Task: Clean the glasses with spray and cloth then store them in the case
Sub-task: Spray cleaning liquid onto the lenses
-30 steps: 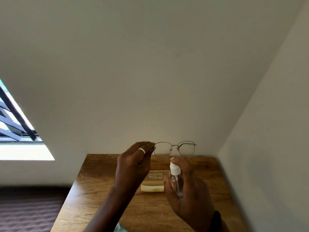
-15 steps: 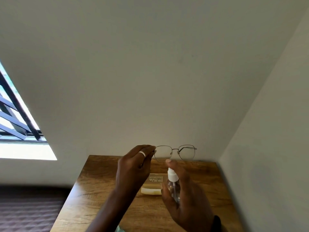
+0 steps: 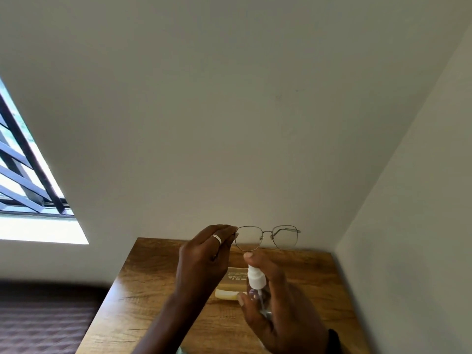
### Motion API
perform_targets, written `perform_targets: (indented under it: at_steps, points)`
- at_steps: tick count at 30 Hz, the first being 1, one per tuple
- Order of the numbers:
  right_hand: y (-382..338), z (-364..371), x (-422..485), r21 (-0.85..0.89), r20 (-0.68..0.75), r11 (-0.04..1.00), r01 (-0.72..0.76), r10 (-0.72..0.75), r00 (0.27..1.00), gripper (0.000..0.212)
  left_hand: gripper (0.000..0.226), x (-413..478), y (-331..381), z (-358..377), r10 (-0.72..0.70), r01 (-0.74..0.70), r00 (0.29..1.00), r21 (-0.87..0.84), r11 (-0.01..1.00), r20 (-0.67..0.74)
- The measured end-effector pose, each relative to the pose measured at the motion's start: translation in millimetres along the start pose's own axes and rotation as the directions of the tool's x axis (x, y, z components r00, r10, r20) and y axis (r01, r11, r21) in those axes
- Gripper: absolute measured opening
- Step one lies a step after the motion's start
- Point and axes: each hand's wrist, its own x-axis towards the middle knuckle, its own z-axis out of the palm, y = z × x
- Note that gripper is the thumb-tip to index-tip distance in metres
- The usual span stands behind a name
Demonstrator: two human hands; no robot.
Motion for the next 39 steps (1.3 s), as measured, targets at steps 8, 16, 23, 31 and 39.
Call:
perform_targets:
  at_steps: [8,16,23,31,39]
  points:
    - [6.3,-2.0,-6.6,0.120,-0.135,0.992,-0.048,0.064,0.989,0.054,0.024,-0.9,-0.1,-0.8,-0.005,0.005,1.000,0.012,1.000,0.024]
    - [24.7,-25.2,-19.4,0.442,-0.215,0.870,-0.219,0.340,0.916,0.052,0.026,0.2,-4.0,-0.2,-0.008,0.008,1.000,-0.005,1.000,0.012]
    - [16.3,-22.9,-21.7,0.576,-0.149,0.783,-0.233,0.382,0.912,0.045,0.028,0.9,-0.2,3.9,-0.010,0.010,0.999,-0.004,1.000,0.039]
    - [7.3,-17.1,-11.4,0.585,-0.184,0.794,-0.163,0.326,0.927,0.041,0.030,0.5,-0.1,1.3,-0.014,0.013,0.999,0.022,1.000,0.038]
    - [3.9,-18.7,-9.6,0.630,-0.169,0.760,-0.162,0.338,0.926,0.048,0.027,1.1,-2.1,-1.1,-0.017,0.017,0.999,0.009,1.000,0.028]
